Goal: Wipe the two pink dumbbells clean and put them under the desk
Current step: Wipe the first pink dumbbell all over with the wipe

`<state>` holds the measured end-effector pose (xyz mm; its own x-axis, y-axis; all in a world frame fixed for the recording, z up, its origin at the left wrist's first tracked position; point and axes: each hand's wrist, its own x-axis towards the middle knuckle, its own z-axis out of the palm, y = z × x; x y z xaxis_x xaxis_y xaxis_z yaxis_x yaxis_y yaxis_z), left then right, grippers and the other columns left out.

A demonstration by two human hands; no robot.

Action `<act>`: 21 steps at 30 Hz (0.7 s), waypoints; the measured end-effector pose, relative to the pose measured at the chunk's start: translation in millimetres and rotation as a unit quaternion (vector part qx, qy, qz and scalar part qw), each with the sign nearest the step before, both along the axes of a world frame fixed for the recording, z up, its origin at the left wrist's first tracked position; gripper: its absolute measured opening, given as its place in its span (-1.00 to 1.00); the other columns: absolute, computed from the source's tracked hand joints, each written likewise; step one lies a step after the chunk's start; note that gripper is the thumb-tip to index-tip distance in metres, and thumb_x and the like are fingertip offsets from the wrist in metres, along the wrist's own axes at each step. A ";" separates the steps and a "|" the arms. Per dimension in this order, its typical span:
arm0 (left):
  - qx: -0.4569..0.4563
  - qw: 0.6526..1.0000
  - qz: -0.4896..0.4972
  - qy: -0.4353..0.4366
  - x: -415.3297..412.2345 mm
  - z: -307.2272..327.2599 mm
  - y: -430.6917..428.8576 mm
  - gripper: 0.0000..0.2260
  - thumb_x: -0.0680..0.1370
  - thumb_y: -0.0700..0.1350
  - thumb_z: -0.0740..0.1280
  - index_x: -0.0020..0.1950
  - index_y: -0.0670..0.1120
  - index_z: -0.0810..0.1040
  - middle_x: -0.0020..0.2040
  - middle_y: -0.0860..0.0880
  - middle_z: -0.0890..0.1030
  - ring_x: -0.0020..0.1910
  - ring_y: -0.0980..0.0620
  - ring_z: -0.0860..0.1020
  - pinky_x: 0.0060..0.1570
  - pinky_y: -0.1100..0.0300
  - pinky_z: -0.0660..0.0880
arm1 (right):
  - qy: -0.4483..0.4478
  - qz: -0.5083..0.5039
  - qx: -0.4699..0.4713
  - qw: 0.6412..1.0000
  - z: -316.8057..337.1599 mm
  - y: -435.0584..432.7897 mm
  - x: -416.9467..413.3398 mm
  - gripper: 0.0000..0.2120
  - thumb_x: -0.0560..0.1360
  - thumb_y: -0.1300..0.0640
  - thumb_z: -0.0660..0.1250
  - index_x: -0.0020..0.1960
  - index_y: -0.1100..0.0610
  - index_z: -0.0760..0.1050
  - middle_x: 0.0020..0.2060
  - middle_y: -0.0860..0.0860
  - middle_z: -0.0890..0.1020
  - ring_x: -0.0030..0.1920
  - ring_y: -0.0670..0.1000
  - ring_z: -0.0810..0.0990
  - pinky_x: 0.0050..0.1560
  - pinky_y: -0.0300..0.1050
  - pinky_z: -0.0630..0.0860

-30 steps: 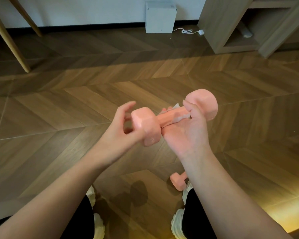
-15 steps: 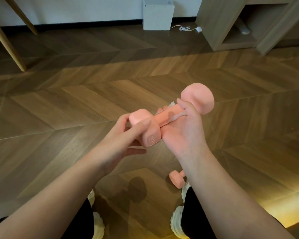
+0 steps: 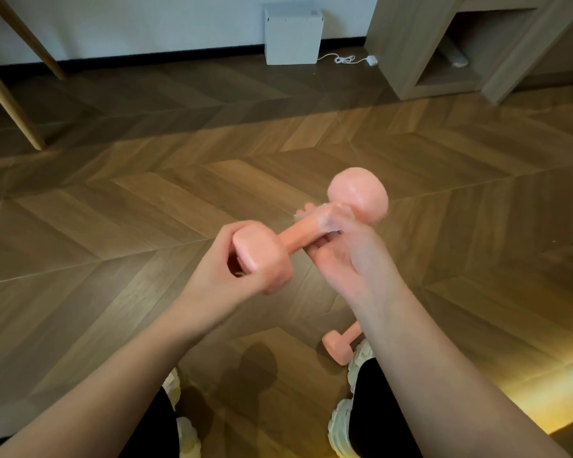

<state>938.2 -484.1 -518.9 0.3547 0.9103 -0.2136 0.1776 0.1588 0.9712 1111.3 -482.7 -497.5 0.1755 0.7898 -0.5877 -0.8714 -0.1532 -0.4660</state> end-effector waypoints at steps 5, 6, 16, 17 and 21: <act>-0.243 0.953 0.088 -0.161 14.4 -14.4 5.7 -0.48 0.30 0.07 0.45 0.22 -0.05 0.51 0.03 -0.15 0.63 -0.02 -0.13 0.63 0.09 -0.11 0.59 | -0.060 0.060 0.005 0.996 -10.6 -2.0 20.4 -0.69 0.64 0.38 0.12 0.34 0.33 0.45 0.15 0.22 0.65 0.14 0.10 0.67 0.08 -0.07 0.63; -0.256 0.945 0.101 -0.174 18.0 -18.0 7.1 -0.55 0.38 0.04 0.43 0.22 -0.07 0.50 0.02 -0.16 0.61 -0.02 -0.14 0.62 0.12 -0.14 0.58 | -0.066 0.061 -0.009 0.996 -12.3 -1.6 24.3 -0.69 0.64 0.38 0.10 0.34 0.32 0.46 0.16 0.22 0.65 0.13 0.09 0.67 0.06 -0.09 0.64; -0.211 0.964 0.108 -0.119 27.4 -58.8 30.1 -0.59 0.38 -0.03 0.42 0.21 -0.01 0.49 0.14 -0.09 0.58 0.13 -0.04 0.60 0.07 0.04 0.61 | -0.112 0.089 -0.108 0.984 -58.5 52.1 9.9 -0.68 0.59 0.14 0.33 0.30 0.25 0.48 0.07 0.15 0.66 0.00 0.07 0.66 -0.12 -0.08 0.66; -0.203 0.967 0.104 -0.115 29.6 -61.3 33.3 -0.64 0.43 -0.06 0.44 0.19 0.01 0.49 0.13 -0.07 0.58 0.13 -0.02 0.60 0.06 0.07 0.61 | -0.128 0.083 -0.116 0.981 -64.2 58.1 10.7 -0.70 0.60 0.15 0.33 0.27 0.25 0.48 0.08 0.18 0.65 0.01 0.09 0.66 -0.12 -0.07 0.66; -0.204 0.965 0.117 -0.119 39.1 -76.9 50.9 -0.62 0.38 -0.01 0.42 0.17 0.04 0.48 0.13 -0.06 0.58 0.13 -0.02 0.60 0.11 0.01 0.59 | -0.191 0.098 -0.124 0.969 -86.2 64.7 29.5 -0.78 0.61 0.22 0.30 0.22 0.28 0.50 -0.07 0.15 0.67 -0.10 0.09 0.68 -0.09 -0.07 0.65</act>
